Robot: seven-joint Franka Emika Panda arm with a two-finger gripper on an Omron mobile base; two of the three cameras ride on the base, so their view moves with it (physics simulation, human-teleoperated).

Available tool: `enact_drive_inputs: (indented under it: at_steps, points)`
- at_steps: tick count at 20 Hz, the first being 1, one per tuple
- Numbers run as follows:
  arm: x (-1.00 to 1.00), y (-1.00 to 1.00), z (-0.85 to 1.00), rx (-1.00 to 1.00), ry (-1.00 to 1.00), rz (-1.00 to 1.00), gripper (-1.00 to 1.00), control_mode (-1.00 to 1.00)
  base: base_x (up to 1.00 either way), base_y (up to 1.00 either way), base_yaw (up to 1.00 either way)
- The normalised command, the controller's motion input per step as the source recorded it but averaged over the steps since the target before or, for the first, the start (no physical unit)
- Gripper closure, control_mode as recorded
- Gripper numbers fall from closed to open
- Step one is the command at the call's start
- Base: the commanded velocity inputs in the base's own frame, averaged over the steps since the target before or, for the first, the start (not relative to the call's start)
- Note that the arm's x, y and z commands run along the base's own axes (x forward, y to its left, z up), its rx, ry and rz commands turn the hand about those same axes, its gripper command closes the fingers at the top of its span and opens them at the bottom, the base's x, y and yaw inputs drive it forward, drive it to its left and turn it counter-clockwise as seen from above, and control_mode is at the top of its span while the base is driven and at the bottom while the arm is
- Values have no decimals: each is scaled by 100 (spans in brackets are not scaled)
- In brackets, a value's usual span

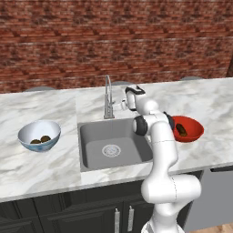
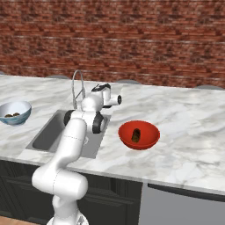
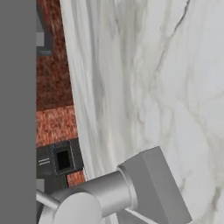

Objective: Pick the kiwis from the sink and place them in one bowl. Place the sweet potato in the other bowl. Then turn off the sink faucet.

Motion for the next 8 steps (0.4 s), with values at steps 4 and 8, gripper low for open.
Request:
enact_drive_inputs:
  at_steps: [4, 8]
  points:
    - [19, 41, -19, 0, 0, 10, -100, -100, 0, 0, 0]
    - [-8, 62, -3, 0, 0, 7, -100, -100, 0, 0, 0]
